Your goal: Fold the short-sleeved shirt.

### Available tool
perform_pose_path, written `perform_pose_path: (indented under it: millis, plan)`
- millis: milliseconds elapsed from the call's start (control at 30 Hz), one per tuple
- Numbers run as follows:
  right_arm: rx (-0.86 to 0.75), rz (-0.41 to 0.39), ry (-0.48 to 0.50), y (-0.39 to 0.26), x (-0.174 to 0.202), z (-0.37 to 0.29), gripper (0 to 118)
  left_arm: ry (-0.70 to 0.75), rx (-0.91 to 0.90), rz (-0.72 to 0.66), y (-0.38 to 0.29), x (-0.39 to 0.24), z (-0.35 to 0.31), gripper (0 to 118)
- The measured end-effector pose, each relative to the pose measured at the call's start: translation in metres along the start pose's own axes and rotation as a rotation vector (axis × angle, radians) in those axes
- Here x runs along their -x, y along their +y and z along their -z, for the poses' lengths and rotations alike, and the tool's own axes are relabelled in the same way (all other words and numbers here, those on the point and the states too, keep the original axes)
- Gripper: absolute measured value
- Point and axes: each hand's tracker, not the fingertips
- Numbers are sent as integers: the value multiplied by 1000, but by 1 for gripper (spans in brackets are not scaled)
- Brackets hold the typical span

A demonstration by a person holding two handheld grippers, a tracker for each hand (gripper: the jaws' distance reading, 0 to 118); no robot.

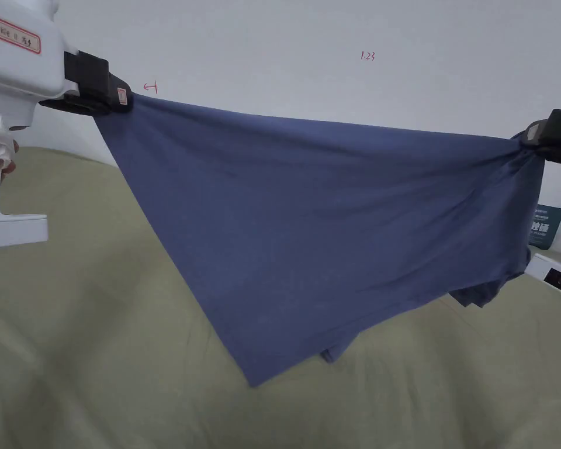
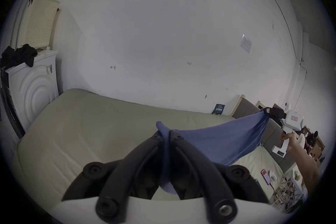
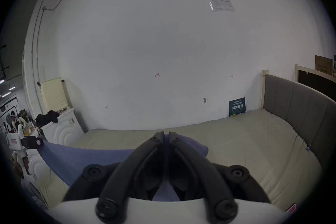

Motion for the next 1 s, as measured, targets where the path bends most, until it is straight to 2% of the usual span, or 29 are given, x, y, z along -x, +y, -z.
perform_pose_path:
  millis: [167,433,533,700,800,1000]
  plan:
    - [-31,37,23,-8,-5,1,8,-26,-22,13,-4,3,8,5]
    - [-13,7,93,-46,-8,-26,8,-48,31,57,-58,18,-16,5]
    - [31,20,106,-66,-14,-39,8,-56,68,48,-84,28,-34,5]
    - [80,48,118,-100,-19,-67,8,-64,135,2,-128,40,-64,5]
    - [122,38,122,-120,-20,-87,8,-65,155,7,-156,37,-82,5]
    - [230,-5,87,-173,-20,-144,8,-88,234,-106,-228,39,-122,5]
